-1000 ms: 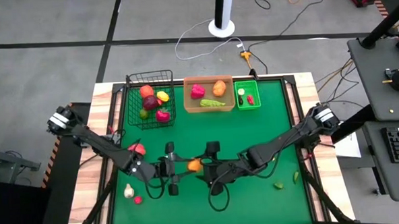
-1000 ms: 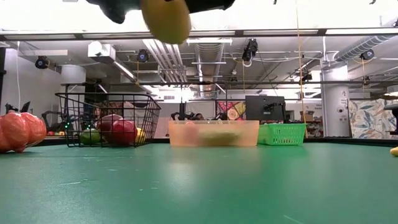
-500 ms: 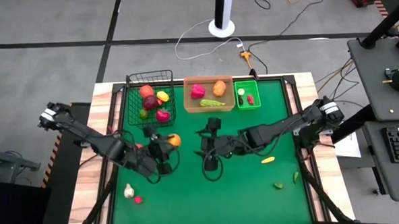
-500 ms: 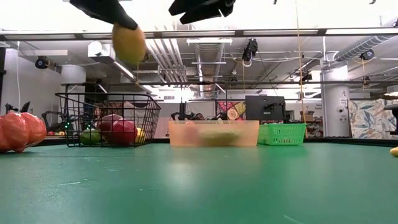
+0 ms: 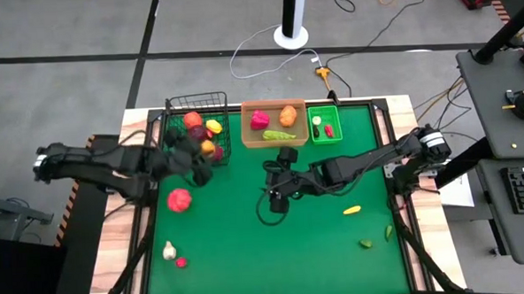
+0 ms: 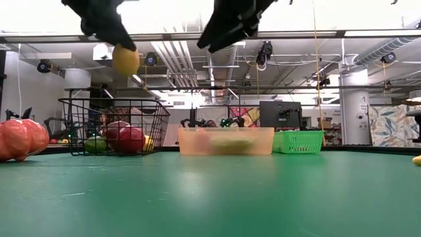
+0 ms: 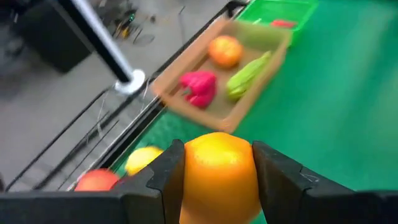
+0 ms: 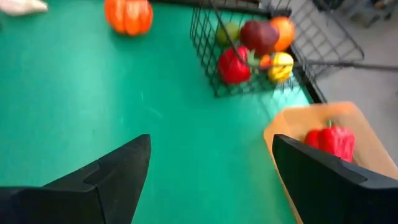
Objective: Sort produce into baskets
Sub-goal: Put the yellow lemon into the black wire basket
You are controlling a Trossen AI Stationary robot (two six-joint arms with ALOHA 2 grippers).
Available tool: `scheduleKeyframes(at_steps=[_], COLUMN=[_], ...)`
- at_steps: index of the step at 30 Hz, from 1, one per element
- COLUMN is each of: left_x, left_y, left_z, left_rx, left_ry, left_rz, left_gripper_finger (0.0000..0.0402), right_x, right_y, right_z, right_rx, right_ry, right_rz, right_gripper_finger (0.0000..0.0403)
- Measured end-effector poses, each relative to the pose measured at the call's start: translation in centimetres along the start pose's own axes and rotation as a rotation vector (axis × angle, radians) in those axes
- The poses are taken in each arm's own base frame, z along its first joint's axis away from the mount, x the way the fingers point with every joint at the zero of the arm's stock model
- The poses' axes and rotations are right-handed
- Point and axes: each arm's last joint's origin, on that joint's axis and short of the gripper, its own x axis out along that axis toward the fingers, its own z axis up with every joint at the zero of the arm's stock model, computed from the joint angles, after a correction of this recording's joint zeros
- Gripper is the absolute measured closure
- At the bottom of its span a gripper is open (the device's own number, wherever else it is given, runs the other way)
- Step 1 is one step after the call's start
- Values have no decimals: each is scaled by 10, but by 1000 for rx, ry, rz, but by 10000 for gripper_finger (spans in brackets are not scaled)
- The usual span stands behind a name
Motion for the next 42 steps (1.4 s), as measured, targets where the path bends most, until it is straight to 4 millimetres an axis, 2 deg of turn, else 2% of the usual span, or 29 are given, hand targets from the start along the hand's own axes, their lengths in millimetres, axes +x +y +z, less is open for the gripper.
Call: scheduleKeyframes(at_steps=[7,15,20,31,42], left_x=[30,58,60,63,83], left_y=[37,56,57,57,52], left_z=[-14,-41,-46,-42,-70], left_rx=[-106,-140,-143,-225,-296], left_ry=[165,298,322,271,230], left_rz=[43,90,63,54,96], left_gripper_finger=[261,261,261,259,257], right_x=[0,0,0,0,3], right_y=[-1,-1,-1,-1,1], right_z=[-7,-7,-7,-7,-8], right_rx=[35,53,66,78,83], right_ry=[65,66,65,61,68], right_rz=[-7,-8,-8,-8,-9], right_gripper_finger=[76,76,76,76,76])
